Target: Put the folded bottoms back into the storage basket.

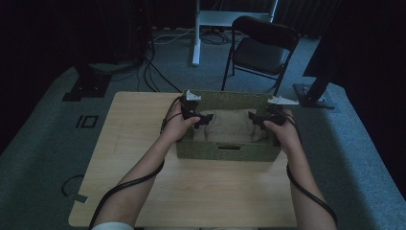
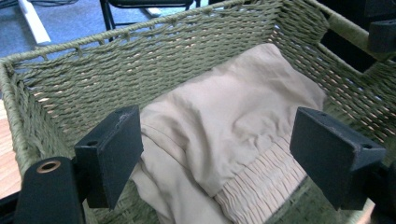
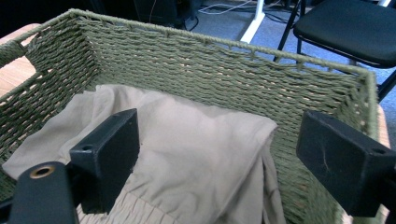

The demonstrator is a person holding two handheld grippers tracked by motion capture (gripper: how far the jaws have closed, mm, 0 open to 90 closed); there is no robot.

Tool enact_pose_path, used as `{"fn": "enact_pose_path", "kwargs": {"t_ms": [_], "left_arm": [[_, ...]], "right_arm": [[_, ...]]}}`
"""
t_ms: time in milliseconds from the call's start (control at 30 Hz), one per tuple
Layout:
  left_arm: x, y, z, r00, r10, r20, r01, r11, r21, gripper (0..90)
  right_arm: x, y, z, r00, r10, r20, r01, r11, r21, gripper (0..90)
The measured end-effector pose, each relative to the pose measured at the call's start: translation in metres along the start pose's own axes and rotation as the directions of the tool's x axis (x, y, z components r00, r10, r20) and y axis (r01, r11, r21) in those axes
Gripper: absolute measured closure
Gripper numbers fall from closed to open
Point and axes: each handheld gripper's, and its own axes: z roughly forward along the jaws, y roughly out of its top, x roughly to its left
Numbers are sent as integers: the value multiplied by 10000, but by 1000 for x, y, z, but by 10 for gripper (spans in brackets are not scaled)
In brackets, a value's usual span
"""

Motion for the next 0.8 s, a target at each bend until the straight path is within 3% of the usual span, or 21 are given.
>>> {"fn": "enact_pose_path", "kwargs": {"t_ms": [367,667,800], "left_arm": [[-10,-13,-26,9998,116,145,-111,9992,-390,179],[-18,-28,-43,9990,445,14,-444,9980,-453,178],[-20,-37,-50,9996,267,-46,-269,9981,-557,179]], "right_arm": [[-4,-16,-29,9999,-100,46,101,9996,-269,129],[-7,-38,-50,9996,-283,43,285,9987,-413,130],[-9,-46,-58,9997,-224,67,227,9982,-557,133]]}}
